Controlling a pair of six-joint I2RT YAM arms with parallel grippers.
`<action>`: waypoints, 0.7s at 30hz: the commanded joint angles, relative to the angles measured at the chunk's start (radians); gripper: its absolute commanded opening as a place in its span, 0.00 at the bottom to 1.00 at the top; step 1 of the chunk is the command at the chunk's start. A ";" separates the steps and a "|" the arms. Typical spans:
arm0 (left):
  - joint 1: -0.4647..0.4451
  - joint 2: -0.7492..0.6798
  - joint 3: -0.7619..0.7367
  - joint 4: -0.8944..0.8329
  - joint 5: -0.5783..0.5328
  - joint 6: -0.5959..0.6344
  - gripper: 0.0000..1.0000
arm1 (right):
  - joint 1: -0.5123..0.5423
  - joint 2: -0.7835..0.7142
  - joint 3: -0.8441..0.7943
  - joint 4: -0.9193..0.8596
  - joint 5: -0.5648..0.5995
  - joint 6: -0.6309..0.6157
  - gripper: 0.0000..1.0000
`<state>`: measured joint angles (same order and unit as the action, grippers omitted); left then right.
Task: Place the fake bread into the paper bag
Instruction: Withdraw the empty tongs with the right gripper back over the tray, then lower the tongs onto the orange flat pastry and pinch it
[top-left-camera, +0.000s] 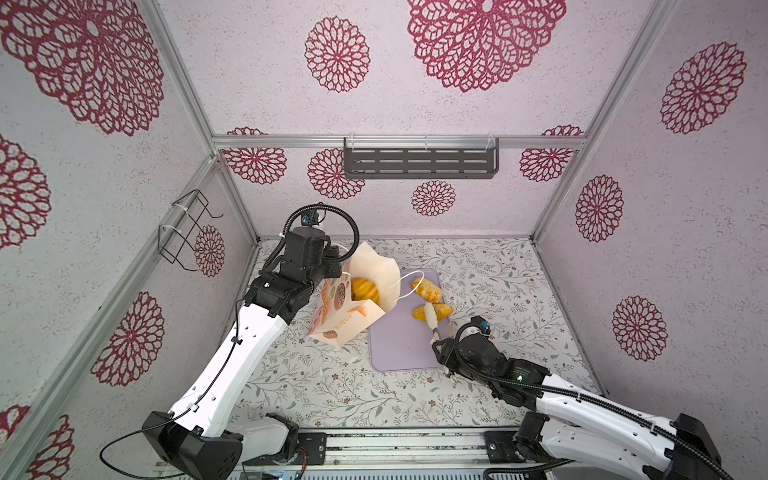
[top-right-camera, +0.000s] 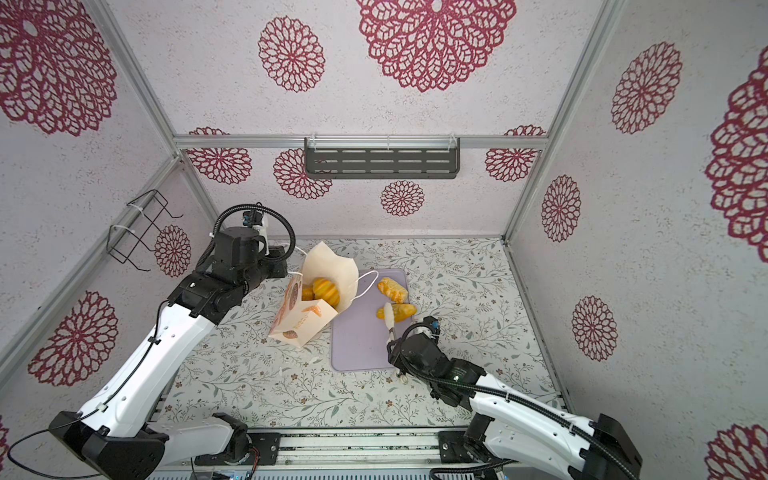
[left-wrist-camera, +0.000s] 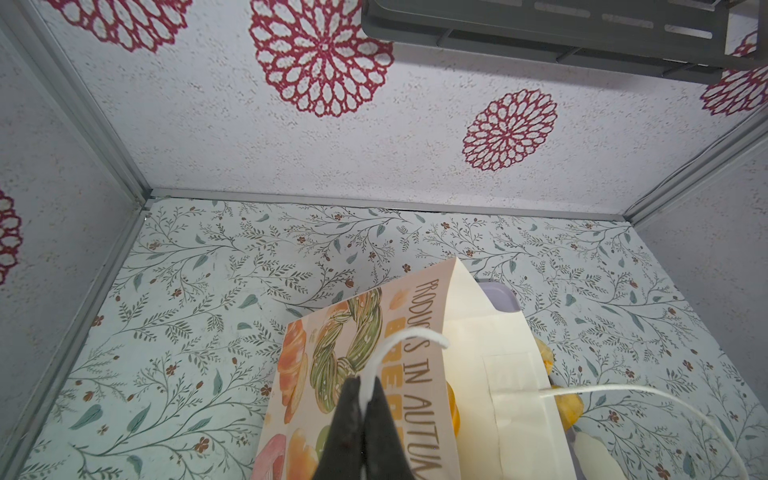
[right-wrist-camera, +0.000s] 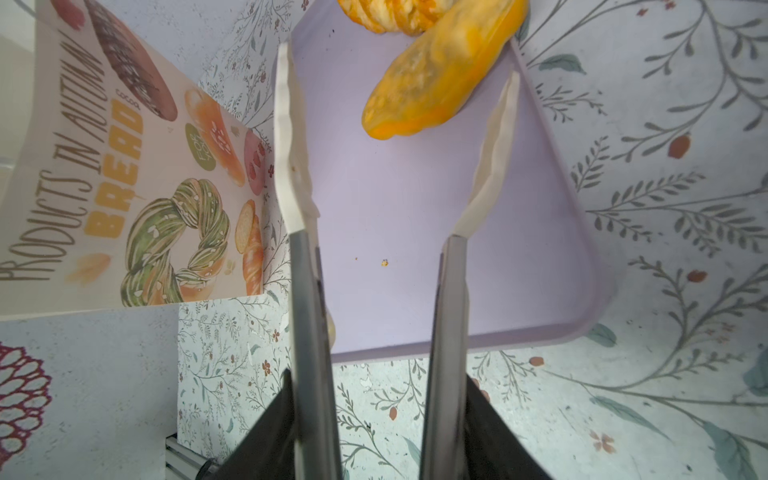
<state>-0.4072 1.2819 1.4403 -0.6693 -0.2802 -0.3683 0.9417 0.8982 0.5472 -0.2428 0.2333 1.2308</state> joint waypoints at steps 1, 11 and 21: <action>0.010 -0.023 -0.014 0.025 -0.006 -0.003 0.00 | -0.024 -0.048 -0.021 0.059 -0.003 0.054 0.54; 0.020 -0.018 -0.016 0.028 0.003 -0.007 0.00 | -0.099 0.001 -0.041 0.130 -0.104 0.020 0.54; 0.019 -0.021 -0.014 0.029 0.009 -0.003 0.00 | -0.156 0.036 -0.045 0.191 -0.161 -0.002 0.53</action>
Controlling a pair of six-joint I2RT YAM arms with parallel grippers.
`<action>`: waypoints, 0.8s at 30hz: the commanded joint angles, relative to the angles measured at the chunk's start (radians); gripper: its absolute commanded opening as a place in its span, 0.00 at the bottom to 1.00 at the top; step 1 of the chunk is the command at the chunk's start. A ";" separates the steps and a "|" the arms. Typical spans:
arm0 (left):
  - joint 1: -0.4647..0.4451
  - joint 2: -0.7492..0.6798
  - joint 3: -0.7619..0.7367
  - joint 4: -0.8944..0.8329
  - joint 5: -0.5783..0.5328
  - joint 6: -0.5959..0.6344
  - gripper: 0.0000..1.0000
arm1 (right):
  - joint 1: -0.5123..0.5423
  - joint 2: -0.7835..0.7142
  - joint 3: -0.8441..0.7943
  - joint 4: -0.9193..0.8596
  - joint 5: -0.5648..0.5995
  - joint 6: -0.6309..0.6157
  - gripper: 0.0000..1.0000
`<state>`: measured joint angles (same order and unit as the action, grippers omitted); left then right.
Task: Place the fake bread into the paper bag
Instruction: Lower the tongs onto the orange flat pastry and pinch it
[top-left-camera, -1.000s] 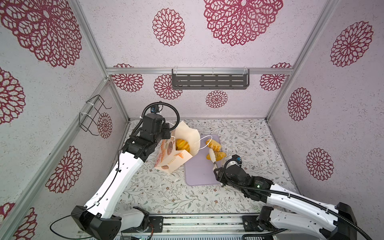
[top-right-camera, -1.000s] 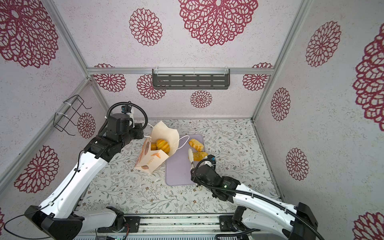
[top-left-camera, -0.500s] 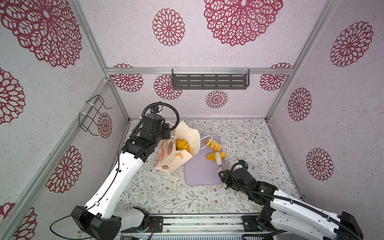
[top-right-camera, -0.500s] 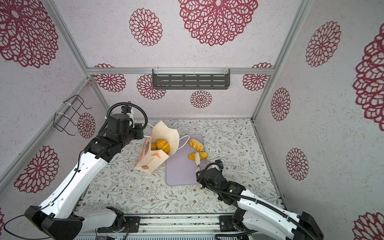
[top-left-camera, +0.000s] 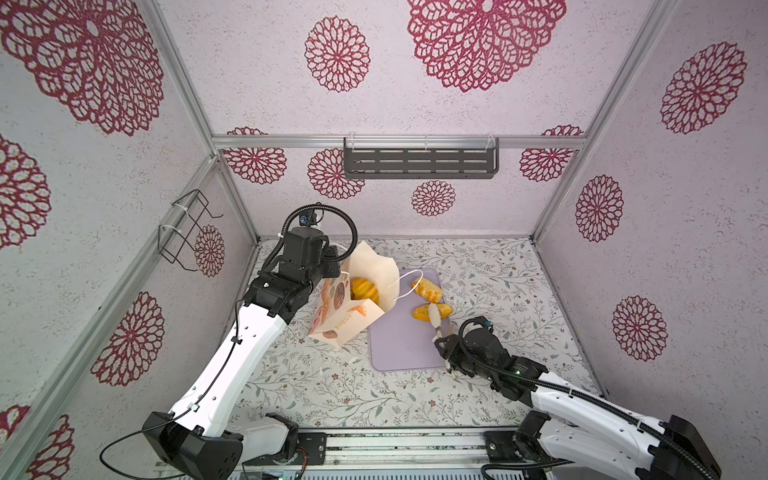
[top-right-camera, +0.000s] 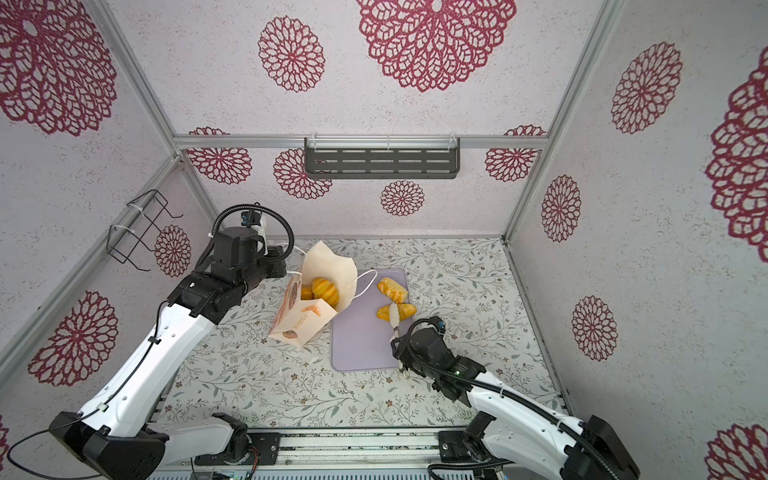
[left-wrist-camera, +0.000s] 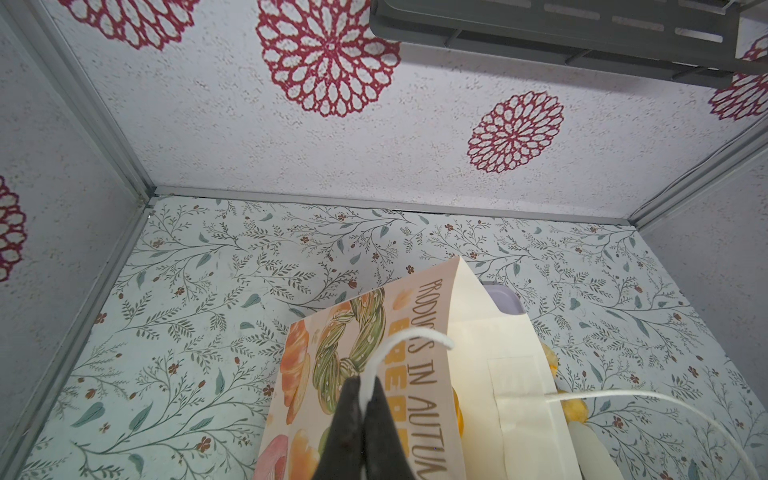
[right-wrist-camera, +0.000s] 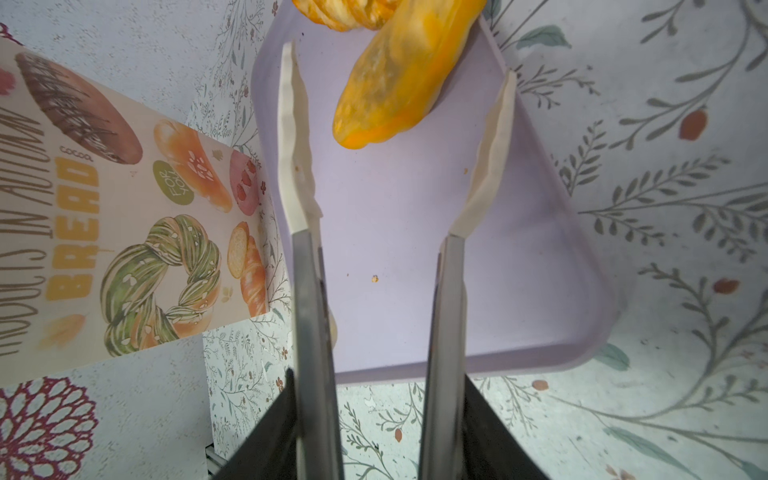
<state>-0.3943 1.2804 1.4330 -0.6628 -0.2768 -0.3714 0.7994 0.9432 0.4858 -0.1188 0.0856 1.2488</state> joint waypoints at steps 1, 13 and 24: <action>0.007 -0.019 -0.006 0.023 0.007 -0.001 0.00 | -0.018 -0.009 0.016 0.068 -0.017 -0.023 0.53; 0.007 -0.020 -0.007 0.023 0.010 -0.002 0.00 | -0.044 -0.010 -0.007 0.099 -0.046 -0.017 0.51; 0.008 -0.019 -0.006 0.023 0.017 -0.004 0.00 | -0.084 0.032 -0.035 0.176 -0.092 -0.011 0.48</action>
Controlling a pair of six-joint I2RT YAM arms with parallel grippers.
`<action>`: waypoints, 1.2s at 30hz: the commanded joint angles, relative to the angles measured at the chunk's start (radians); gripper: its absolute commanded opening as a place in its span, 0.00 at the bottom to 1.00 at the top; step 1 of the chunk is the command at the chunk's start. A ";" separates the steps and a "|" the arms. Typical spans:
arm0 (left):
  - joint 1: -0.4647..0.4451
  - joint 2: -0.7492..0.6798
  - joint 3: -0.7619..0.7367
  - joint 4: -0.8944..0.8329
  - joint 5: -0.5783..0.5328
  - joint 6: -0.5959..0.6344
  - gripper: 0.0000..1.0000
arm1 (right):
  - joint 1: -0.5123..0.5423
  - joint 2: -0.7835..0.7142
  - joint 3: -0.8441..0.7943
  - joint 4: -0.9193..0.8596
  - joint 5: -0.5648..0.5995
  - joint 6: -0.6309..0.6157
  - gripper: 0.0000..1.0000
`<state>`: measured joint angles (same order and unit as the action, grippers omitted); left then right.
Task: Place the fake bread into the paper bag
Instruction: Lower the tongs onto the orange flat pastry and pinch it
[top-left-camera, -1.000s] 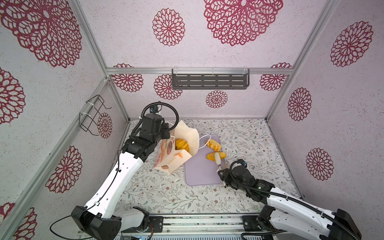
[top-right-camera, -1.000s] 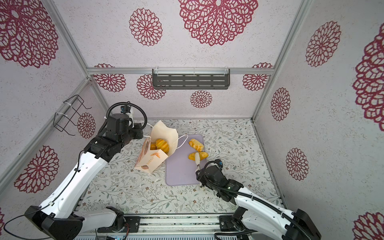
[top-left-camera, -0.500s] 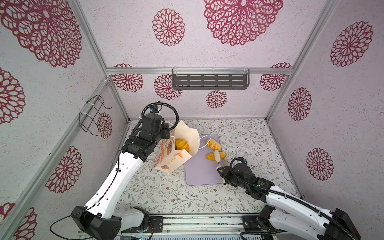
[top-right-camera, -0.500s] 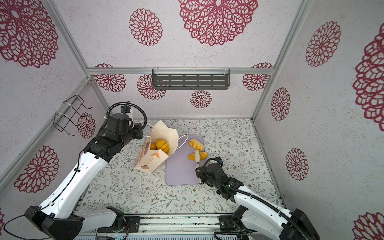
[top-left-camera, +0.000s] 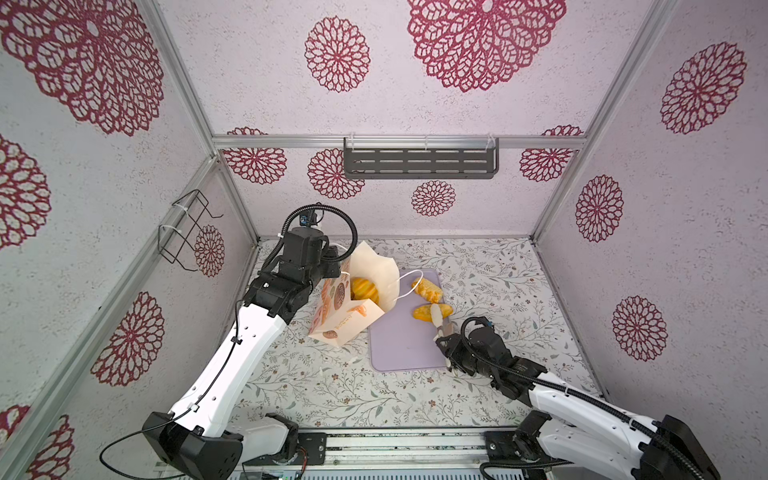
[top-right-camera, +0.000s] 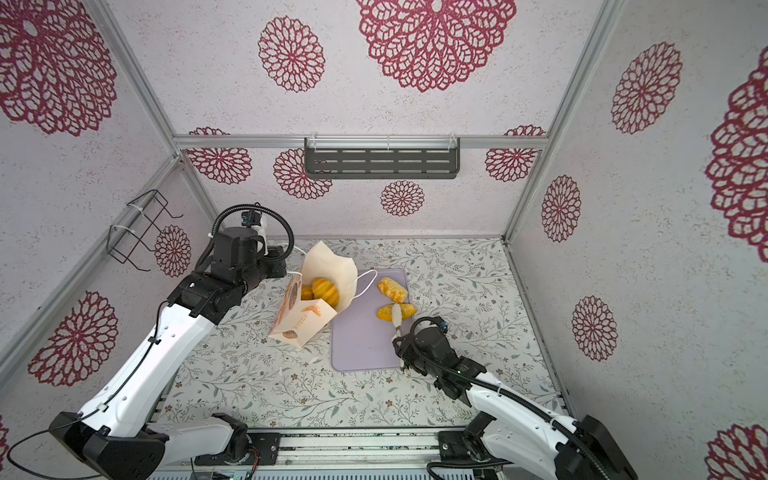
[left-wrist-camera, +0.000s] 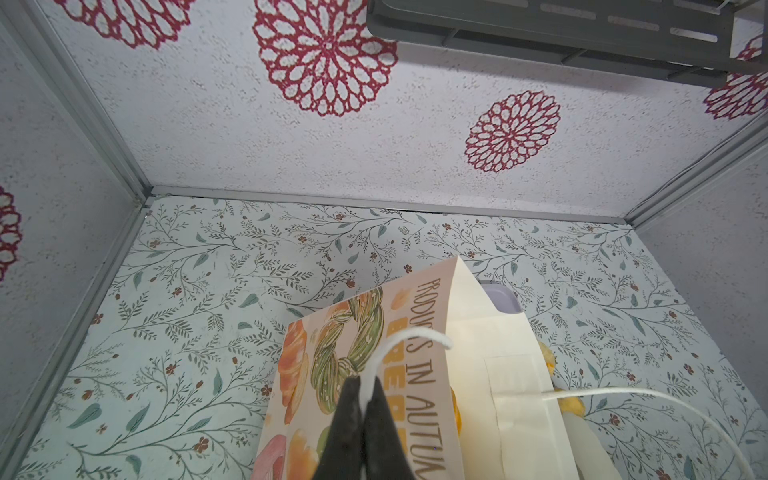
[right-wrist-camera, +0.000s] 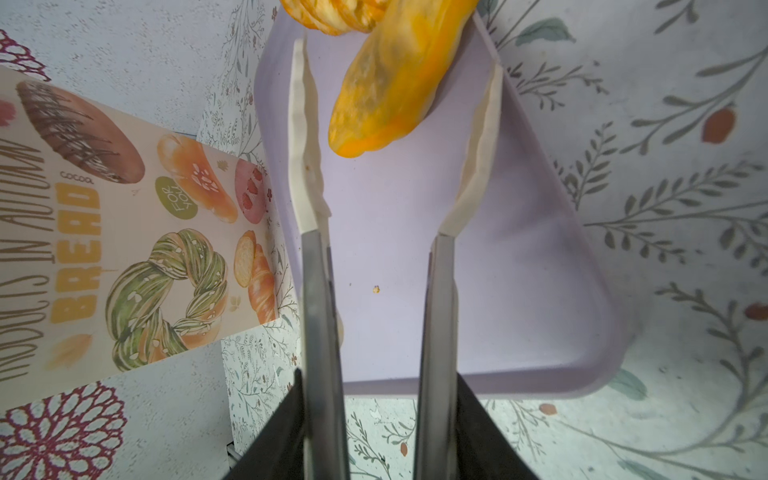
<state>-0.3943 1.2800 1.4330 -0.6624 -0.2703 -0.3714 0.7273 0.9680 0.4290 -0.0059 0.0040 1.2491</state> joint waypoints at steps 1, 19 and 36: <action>0.008 -0.018 -0.006 0.023 0.012 -0.004 0.00 | -0.015 0.016 0.026 0.069 -0.016 -0.014 0.48; 0.008 -0.019 -0.003 0.018 0.014 -0.003 0.00 | -0.076 0.144 0.052 0.171 -0.084 -0.024 0.41; 0.007 -0.016 -0.003 0.018 0.013 -0.001 0.00 | -0.117 0.104 0.007 0.215 -0.135 -0.027 0.15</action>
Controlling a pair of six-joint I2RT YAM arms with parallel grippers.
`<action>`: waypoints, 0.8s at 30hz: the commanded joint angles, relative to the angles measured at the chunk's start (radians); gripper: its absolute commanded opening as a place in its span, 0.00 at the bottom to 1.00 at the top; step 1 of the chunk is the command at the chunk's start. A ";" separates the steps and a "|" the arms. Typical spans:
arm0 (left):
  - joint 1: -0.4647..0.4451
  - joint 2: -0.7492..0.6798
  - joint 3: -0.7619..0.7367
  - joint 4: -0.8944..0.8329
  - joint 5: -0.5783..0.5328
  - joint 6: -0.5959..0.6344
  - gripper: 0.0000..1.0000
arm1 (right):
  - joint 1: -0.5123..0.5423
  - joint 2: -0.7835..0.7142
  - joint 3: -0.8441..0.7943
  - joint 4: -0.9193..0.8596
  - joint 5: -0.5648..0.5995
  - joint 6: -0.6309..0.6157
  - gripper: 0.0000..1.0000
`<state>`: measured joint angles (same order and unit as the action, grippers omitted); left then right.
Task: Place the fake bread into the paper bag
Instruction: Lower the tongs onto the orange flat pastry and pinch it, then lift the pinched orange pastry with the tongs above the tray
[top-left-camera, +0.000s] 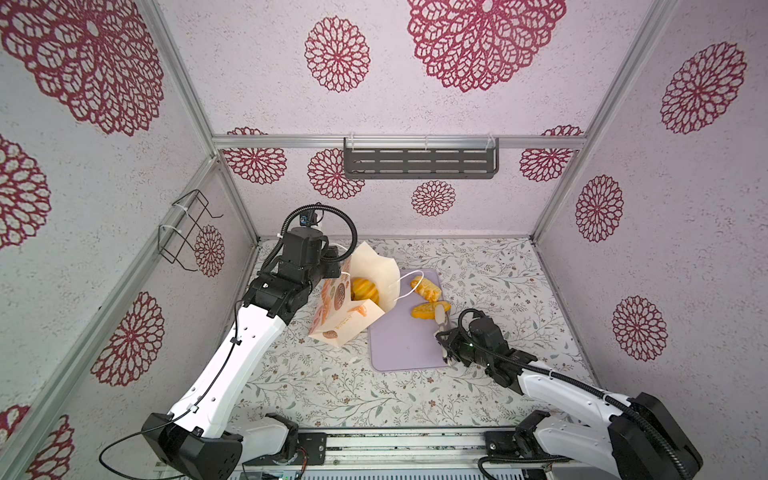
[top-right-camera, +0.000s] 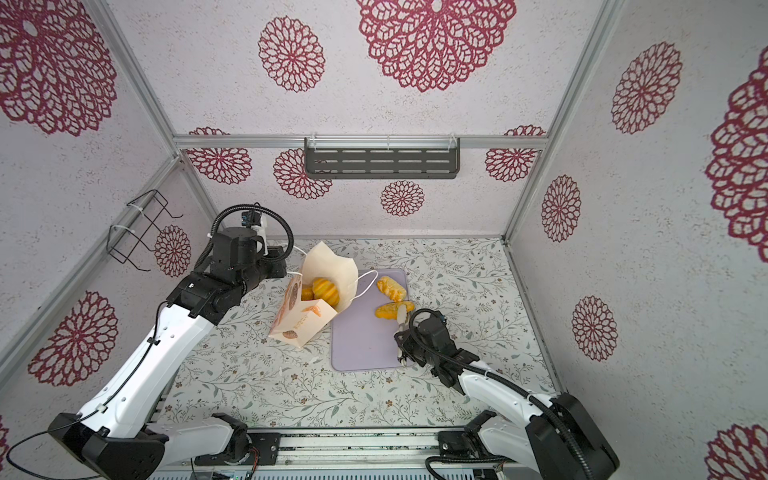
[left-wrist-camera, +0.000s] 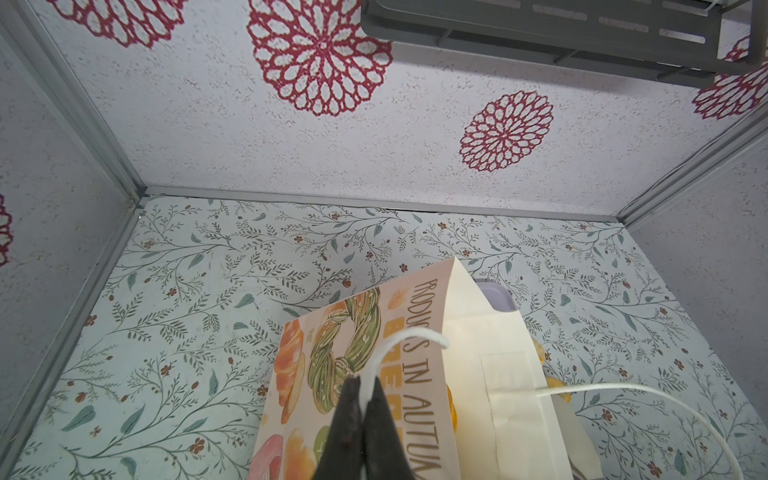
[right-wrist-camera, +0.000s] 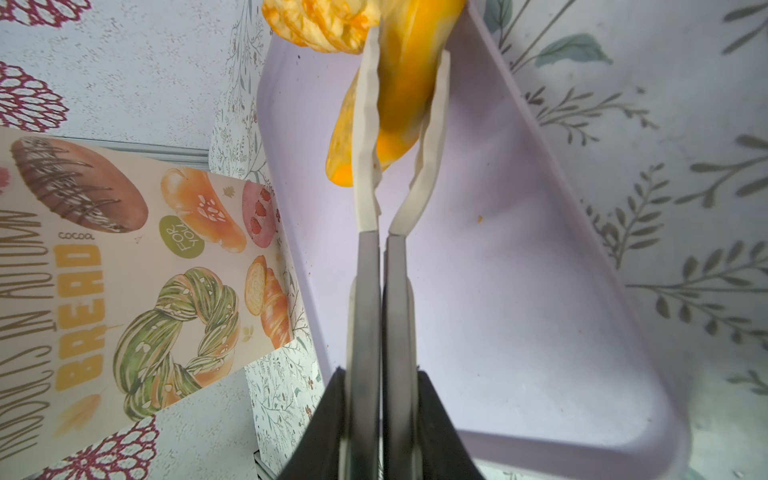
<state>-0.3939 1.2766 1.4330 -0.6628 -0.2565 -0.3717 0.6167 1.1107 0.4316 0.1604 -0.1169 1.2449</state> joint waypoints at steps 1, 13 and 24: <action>0.007 -0.013 -0.003 0.019 -0.001 -0.001 0.00 | -0.006 -0.049 0.003 0.046 -0.014 -0.022 0.13; 0.006 -0.016 -0.002 0.018 -0.001 -0.002 0.00 | -0.007 -0.242 -0.038 -0.050 0.022 -0.012 0.08; 0.008 -0.017 -0.003 0.017 -0.008 0.001 0.00 | -0.005 -0.357 -0.081 -0.081 0.031 0.004 0.02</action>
<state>-0.3935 1.2762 1.4330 -0.6628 -0.2569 -0.3714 0.6159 0.7937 0.3359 0.0437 -0.1078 1.2499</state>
